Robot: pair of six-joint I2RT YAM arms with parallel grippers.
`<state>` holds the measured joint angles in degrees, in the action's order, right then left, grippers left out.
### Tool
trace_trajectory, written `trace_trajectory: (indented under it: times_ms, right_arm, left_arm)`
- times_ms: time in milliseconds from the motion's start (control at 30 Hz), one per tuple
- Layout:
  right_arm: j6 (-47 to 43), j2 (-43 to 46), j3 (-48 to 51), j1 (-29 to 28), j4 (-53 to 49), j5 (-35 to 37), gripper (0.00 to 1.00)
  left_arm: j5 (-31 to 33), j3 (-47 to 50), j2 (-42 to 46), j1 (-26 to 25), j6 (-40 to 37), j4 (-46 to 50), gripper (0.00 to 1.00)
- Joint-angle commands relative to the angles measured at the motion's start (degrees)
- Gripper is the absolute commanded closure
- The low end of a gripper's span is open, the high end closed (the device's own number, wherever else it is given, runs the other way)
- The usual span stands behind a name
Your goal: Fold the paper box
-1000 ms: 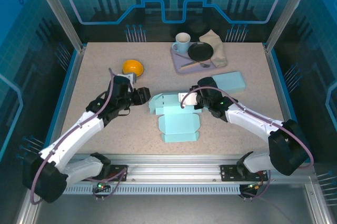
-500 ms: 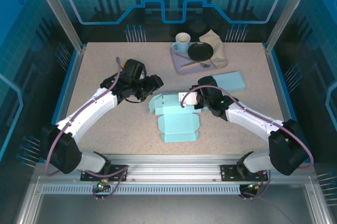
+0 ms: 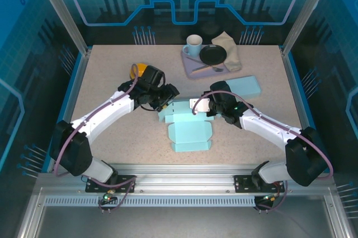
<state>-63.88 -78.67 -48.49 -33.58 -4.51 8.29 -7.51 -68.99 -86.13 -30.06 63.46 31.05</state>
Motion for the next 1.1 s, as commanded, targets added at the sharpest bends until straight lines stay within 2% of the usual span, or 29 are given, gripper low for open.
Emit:
trace_trajectory:
  times_ms: [0,333,467,733,1000,1067]
  right_arm:
    - [1.6,0.7,-1.6,0.7,-0.4,-1.8,1.00]
    - [1.2,1.5,-0.8,-0.3,0.5,-2.6,1.00]
    - [0.6,1.6,-0.6,-1.0,0.5,-2.0,1.00]
    - [-0.2,1.1,-0.2,-2.0,1.2,-0.7,1.00]
    - [-0.2,0.8,0.1,-2.0,2.1,0.3,1.00]
    - [0.3,0.7,0.1,-1.5,2.4,0.3,1.00]
  left_arm:
    - [0.4,-1.1,-1.0,-1.8,2.7,-1.6,0.38]
    - [2.9,-1.9,-2.5,-3.6,7.5,-5.1,0.52]
    - [5.4,-1.5,-2.6,-4.0,9.8,-5.2,0.63]
    - [11.3,0.5,-1.5,-5.5,17.6,-5.8,0.95]
    - [12.4,-0.3,-1.9,-6.2,17.1,-3.6,0.98]
    - [12.8,0.1,-0.7,-6.1,14.6,-3.3,0.91]
